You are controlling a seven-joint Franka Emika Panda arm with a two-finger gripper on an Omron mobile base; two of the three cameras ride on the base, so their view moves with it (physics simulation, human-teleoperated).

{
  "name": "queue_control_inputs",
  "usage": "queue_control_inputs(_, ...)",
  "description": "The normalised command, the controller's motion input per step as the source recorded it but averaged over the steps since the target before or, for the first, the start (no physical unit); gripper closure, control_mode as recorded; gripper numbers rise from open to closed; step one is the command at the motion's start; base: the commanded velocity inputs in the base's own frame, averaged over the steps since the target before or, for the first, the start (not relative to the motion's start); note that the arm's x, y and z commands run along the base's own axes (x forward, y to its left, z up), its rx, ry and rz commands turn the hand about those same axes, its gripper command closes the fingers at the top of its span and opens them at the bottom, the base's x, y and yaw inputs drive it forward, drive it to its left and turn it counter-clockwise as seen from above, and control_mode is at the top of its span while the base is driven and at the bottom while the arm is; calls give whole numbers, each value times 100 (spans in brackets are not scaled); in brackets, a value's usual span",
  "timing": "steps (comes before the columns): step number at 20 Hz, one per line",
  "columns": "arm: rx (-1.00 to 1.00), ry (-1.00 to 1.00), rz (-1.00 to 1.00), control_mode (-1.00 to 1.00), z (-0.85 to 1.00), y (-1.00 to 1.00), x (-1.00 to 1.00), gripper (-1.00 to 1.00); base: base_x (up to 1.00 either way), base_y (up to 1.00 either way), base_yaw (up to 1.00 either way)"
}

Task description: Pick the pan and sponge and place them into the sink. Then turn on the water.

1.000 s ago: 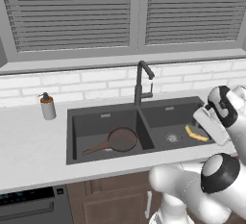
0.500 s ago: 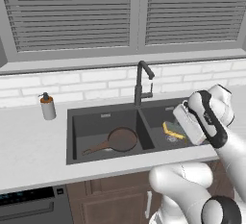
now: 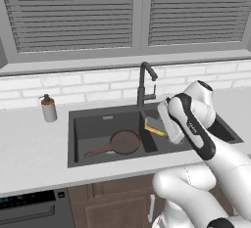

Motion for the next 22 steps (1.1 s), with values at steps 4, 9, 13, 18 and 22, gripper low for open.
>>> queue_control_inputs(4, -14, 6, -5, -100, 0, 53, 23, 100, 0, 0, 0)
queue_control_inputs(9, -19, 14, 0, -100, -5, 41, 34, 100, 0, 0, 0)
queue_control_inputs(13, -21, 28, 0, -100, -1, 20, 50, 100, 0, 0, 0)
queue_control_inputs(18, -20, 35, 0, -100, -14, 6, 62, 100, 0, 0, 0)
queue_control_inputs(22, -15, 24, 0, -100, -36, 0, 55, 100, 0, 0, 0)
